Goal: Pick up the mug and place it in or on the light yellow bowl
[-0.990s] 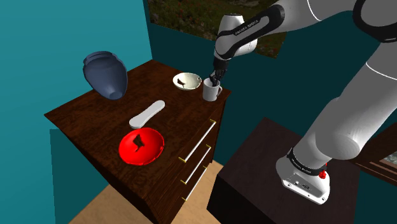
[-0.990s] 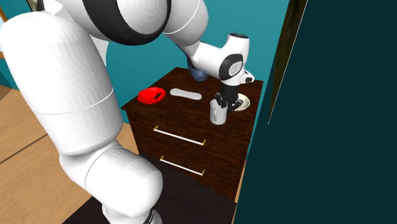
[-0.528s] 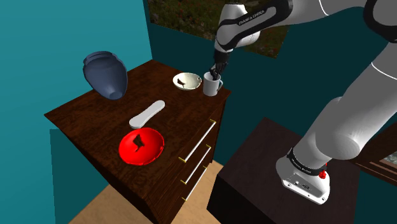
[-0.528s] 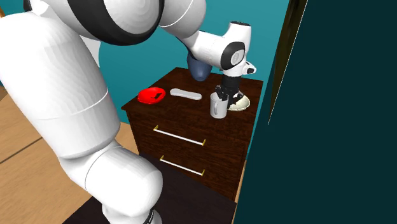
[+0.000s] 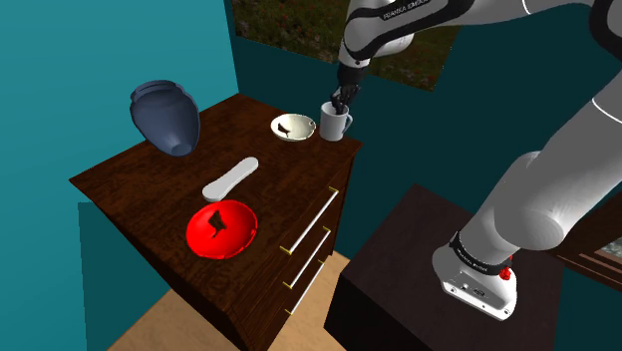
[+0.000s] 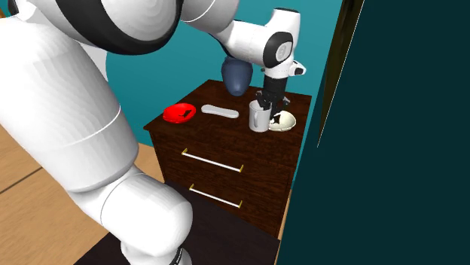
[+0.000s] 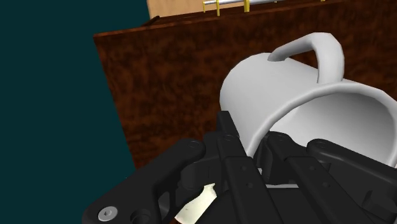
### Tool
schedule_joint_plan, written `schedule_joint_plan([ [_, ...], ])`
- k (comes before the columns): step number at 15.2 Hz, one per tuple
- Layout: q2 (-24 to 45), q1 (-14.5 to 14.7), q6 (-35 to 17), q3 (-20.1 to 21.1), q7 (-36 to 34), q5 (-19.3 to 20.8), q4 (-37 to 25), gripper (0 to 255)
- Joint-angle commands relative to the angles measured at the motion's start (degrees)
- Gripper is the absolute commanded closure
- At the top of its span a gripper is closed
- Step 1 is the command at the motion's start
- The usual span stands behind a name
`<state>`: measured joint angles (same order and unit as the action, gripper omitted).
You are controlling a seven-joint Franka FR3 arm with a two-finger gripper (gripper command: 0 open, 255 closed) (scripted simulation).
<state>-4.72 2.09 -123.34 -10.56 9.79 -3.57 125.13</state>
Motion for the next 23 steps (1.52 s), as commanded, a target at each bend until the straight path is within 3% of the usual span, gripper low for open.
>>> schedule_joint_plan([
  [1,-0.5,0.0,1.7,0.0,-0.2,0.2,-1.2,255],
  [2,-0.8,0.0,2.5,0.0,-0.3,0.3,-1.7,255],
  [8,12.4,-0.2,7.1,-0.2,0.8,-2.3,-19.2,255],
  [16,32.0,-2.3,17.7,0.3,1.1,-5.3,-49.1,255],
  [23,32.5,-2.2,12.6,0.5,1.6,-5.6,-44.5,255],
])
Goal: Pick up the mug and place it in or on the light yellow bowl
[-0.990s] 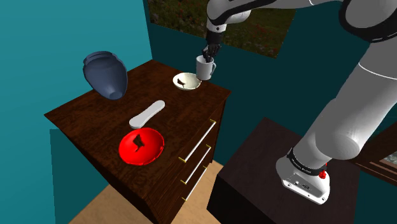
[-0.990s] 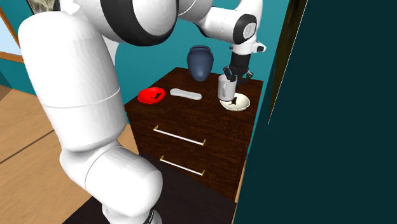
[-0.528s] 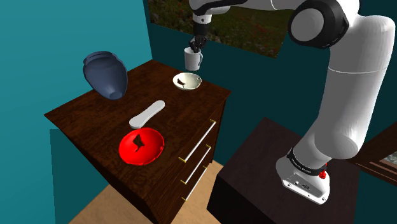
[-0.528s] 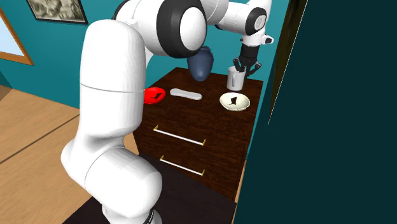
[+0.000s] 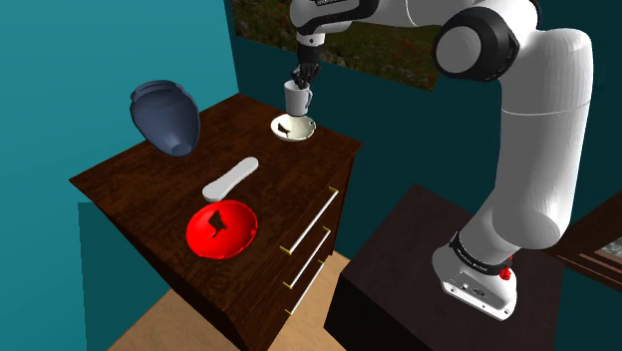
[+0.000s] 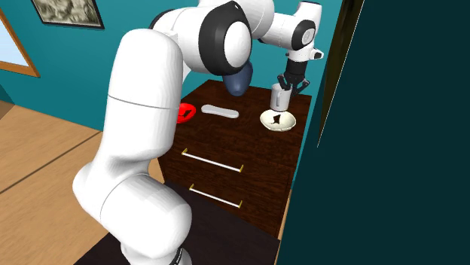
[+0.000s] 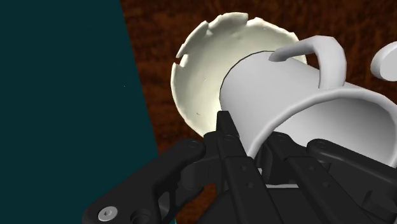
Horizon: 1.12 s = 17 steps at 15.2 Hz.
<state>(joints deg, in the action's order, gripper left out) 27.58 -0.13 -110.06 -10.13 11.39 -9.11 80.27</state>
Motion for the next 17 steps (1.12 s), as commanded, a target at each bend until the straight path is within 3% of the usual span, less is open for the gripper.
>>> schedule_joint_plan([
  [1,0.4,0.1,-1.3,0.1,0.1,-0.1,0.9,255],
  [11,2.2,0.1,-7.7,0.4,0.8,-0.7,5.5,255],
  [17,2.2,0.1,-7.7,0.4,0.8,-0.7,5.5,255],
])
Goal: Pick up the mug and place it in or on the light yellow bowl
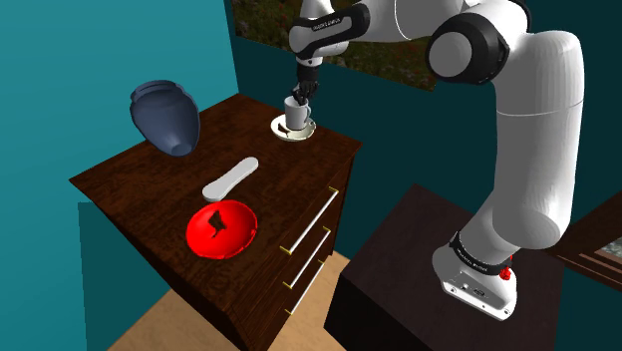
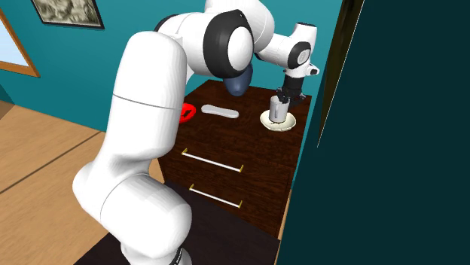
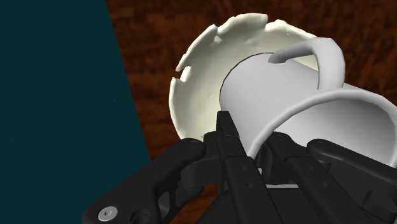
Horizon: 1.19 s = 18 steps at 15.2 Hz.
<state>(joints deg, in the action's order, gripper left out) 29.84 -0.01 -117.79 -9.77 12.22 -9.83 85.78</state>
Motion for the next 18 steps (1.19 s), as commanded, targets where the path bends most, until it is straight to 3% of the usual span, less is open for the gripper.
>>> schedule_joint_plan([
  [1,0.0,0.0,0.0,0.0,0.0,0.0,0.0,255],
  [2,0.0,0.0,0.0,0.0,0.0,0.0,0.0,0],
  [7,0.0,0.0,0.0,0.0,0.0,0.0,0.0,0],
  [11,-2.4,-0.2,6.0,-0.4,-0.4,0.6,-3.7,0],
  [18,-2.4,-0.2,6.0,-0.4,-0.4,0.6,-3.7,0],
])
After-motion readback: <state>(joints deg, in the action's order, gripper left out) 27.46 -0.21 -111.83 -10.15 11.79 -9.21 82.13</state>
